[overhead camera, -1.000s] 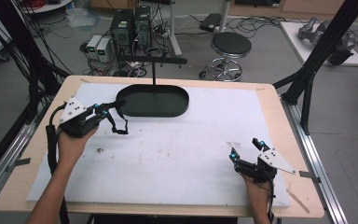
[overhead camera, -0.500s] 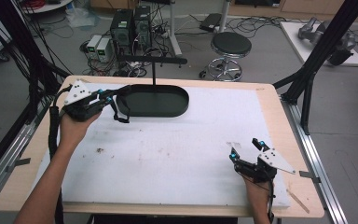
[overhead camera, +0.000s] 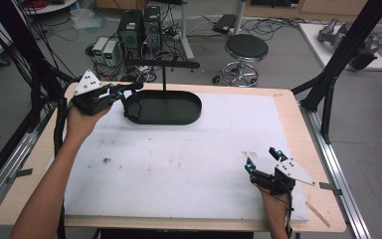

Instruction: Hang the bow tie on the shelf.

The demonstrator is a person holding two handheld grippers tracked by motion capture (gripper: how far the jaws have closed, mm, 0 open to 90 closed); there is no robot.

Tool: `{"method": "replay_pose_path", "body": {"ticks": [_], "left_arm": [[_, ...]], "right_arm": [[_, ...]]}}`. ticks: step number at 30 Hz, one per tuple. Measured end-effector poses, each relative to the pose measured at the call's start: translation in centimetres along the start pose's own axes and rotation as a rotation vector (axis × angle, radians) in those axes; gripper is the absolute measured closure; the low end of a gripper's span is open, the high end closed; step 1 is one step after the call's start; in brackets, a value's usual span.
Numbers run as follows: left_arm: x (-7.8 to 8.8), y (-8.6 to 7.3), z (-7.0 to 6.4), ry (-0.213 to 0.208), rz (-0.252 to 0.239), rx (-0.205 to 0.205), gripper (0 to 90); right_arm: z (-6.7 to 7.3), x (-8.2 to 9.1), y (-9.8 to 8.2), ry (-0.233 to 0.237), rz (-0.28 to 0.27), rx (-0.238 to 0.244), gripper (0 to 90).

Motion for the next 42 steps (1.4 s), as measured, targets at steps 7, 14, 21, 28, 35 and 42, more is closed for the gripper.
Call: {"method": "replay_pose_path", "body": {"ticks": [7,14,21,28,35,42], "left_arm": [[-0.6,0.6,0.9,-0.017,0.005,-0.007,80.2],[-1.1,2.0,1.7,0.000,0.024,-0.048,80.2],[-1.7,2.6,2.9,0.019,0.037,-0.051,80.2],[-2.7,2.8,4.1,0.074,0.043,-0.015,80.2],[-3.9,3.1,5.1,0.142,0.050,0.013,80.2],[-5.8,3.1,5.7,0.177,0.087,0.017,80.2]], "right_arm": [[0.0,0.0,0.0,-0.001,0.002,0.000,11.5],[0.0,0.0,0.0,-0.003,0.004,0.002,11.5],[0.0,0.0,0.0,-0.001,0.006,0.000,11.5],[0.0,-0.1,0.0,0.000,0.009,-0.001,11.5],[0.0,-0.1,0.0,0.007,0.009,-0.002,11.5],[0.0,-0.1,0.0,0.010,0.009,0.000,11.5]]}}
Point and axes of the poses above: each handheld gripper's, and its own axes: x roughly backward along the jaws, y roughly out of its top, z roughly to its left, the point moved 3 cm from there along -x, roughly forward along the jaws, and after that the axes turned 3 degrees about z, right-handed, at the moved point
